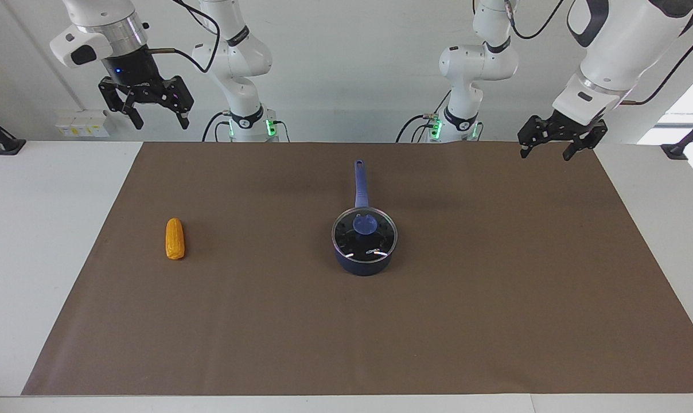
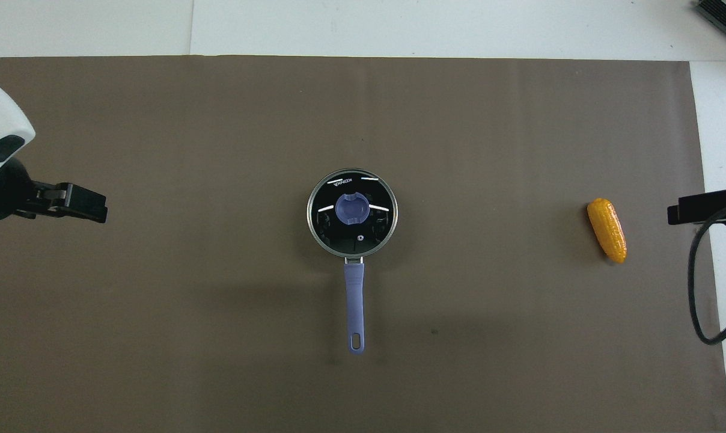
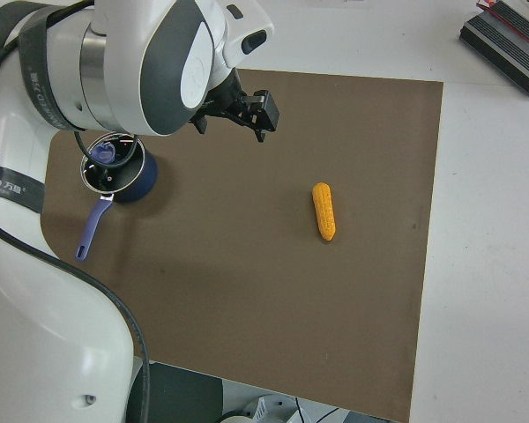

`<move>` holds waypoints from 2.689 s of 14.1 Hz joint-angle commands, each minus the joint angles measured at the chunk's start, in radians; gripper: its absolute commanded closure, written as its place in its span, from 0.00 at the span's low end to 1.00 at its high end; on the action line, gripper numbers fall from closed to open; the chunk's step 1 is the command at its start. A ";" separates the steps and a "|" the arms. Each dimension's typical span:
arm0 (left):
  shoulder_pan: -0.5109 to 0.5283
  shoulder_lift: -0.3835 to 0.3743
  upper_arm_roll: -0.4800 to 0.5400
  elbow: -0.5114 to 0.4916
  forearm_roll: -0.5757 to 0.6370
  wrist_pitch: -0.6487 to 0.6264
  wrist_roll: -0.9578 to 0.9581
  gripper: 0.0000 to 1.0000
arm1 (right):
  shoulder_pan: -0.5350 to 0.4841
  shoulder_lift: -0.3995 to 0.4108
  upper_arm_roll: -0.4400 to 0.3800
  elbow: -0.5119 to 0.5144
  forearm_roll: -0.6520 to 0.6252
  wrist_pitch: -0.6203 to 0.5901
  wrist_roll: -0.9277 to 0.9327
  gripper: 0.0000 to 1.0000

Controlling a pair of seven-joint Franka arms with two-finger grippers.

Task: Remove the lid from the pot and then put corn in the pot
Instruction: 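Move the left gripper toward the glass lid on the black saucepan, then grasp the lid knob with the left gripper while the right gripper reaches the corn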

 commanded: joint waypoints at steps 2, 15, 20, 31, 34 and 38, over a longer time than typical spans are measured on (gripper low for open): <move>-0.104 -0.007 0.013 -0.066 -0.007 0.090 -0.131 0.00 | -0.006 -0.012 0.004 -0.011 -0.012 -0.012 -0.018 0.00; -0.392 0.191 0.013 -0.086 -0.012 0.380 -0.612 0.00 | -0.041 -0.010 -0.026 -0.039 -0.029 0.067 -0.007 0.00; -0.467 0.312 0.011 -0.026 -0.009 0.440 -0.756 0.00 | -0.035 0.030 -0.026 -0.198 -0.031 0.274 0.007 0.00; -0.526 0.432 0.011 0.103 -0.006 0.443 -0.836 0.00 | -0.171 0.337 -0.026 -0.319 -0.026 0.678 -0.502 0.00; -0.527 0.453 0.011 0.101 -0.004 0.463 -0.840 0.00 | -0.171 0.340 -0.026 -0.398 -0.026 0.698 -0.581 0.00; -0.537 0.473 0.013 0.103 0.009 0.473 -0.847 0.00 | -0.156 0.335 -0.026 -0.444 -0.026 0.733 -0.586 0.00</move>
